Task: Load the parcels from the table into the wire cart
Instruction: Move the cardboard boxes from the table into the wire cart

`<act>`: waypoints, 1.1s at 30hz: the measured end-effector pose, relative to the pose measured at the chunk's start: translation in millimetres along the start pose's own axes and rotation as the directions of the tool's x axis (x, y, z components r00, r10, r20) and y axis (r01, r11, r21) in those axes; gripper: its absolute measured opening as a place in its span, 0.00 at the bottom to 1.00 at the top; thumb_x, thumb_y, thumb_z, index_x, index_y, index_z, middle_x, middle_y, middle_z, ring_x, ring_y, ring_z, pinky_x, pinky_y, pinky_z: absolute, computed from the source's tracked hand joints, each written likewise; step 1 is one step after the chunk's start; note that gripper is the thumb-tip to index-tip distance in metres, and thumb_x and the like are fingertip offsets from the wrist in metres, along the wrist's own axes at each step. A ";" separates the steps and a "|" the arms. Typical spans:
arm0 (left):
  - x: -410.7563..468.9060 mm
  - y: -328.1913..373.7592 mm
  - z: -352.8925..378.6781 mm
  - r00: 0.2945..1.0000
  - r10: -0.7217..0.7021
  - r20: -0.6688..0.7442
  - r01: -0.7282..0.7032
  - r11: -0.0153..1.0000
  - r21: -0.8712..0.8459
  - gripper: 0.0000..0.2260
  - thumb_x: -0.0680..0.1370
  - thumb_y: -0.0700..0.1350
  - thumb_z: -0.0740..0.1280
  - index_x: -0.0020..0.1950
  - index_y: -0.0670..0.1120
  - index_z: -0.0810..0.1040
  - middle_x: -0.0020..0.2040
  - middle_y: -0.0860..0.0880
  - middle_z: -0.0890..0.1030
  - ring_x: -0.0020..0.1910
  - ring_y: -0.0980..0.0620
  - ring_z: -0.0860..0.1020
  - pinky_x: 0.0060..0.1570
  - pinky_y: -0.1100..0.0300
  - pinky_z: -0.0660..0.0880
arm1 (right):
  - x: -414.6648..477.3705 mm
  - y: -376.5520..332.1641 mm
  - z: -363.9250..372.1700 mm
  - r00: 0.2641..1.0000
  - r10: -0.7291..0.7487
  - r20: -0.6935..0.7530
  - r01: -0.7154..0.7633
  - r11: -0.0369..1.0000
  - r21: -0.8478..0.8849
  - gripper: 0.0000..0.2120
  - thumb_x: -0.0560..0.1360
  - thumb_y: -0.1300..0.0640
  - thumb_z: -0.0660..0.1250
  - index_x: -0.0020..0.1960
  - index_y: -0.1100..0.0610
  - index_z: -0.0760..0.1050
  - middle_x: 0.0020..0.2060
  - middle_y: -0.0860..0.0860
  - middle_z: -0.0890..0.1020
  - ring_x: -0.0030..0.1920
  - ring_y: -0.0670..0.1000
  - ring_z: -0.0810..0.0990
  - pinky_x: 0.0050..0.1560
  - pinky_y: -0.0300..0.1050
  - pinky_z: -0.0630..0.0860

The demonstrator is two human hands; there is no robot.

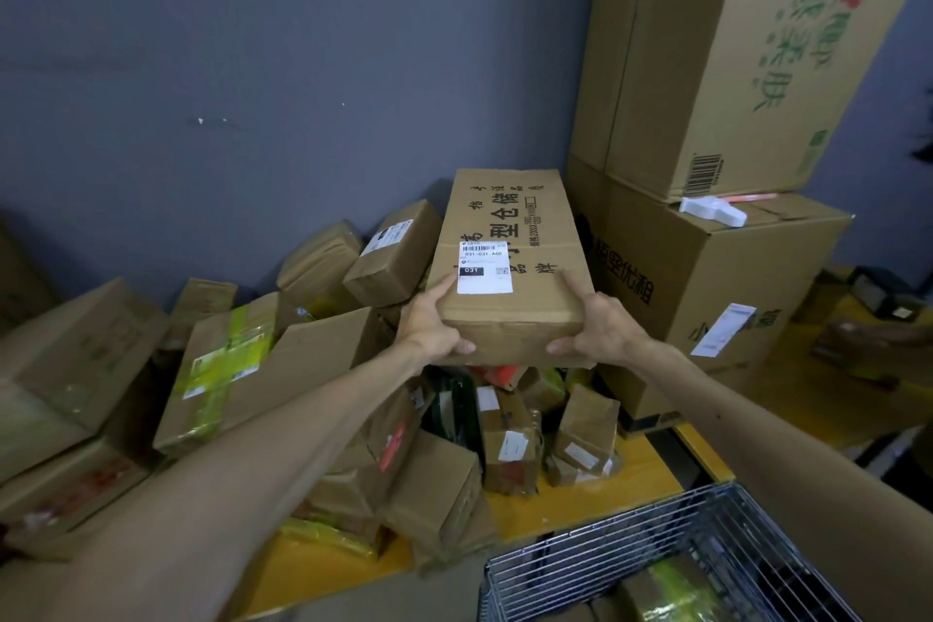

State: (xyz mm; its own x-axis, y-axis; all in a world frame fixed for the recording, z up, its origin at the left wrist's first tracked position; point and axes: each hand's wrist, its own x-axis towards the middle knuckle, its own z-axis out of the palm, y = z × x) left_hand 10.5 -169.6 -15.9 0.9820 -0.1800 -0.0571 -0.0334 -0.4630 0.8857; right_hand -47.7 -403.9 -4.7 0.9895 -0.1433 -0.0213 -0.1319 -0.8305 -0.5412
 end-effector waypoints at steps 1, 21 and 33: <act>-2.2 1.3 -2.3 1.000 0.017 -0.003 -0.017 1.000 0.009 0.50 0.61 0.35 0.82 0.77 0.58 0.63 0.75 0.49 0.66 0.74 0.47 0.63 0.75 0.49 0.62 | -4.1 -1.3 -0.3 1.000 -0.001 -0.005 0.001 1.000 0.016 0.55 0.67 0.52 0.79 0.80 0.45 0.44 0.69 0.58 0.66 0.69 0.58 0.67 0.71 0.56 0.66; -100.3 -19.5 -124.8 0.901 0.418 0.111 -0.432 0.885 0.172 0.50 0.64 0.45 0.82 0.80 0.56 0.58 0.77 0.48 0.63 0.76 0.44 0.57 0.74 0.46 0.59 | -156.1 -124.7 38.1 0.948 0.096 -0.304 -0.101 0.995 0.000 0.54 0.69 0.49 0.78 0.80 0.44 0.42 0.68 0.57 0.67 0.67 0.58 0.68 0.68 0.55 0.67; -194.4 -46.8 -137.8 0.786 0.521 0.333 -0.575 0.813 0.086 0.50 0.64 0.46 0.82 0.80 0.56 0.58 0.75 0.46 0.64 0.75 0.43 0.60 0.72 0.46 0.61 | -309.2 -162.0 79.8 0.861 0.311 -0.403 -0.311 0.948 0.067 0.55 0.69 0.52 0.78 0.80 0.46 0.42 0.69 0.57 0.66 0.69 0.58 0.66 0.69 0.52 0.66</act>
State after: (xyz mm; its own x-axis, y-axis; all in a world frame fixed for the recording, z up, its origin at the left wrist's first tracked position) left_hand -153.2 6.7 17.2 0.6924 -0.6720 0.2626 -0.6083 -0.3480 0.7134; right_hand -327.5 -182.0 22.5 0.7867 -0.5982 0.1522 -0.4287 -0.7069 -0.5626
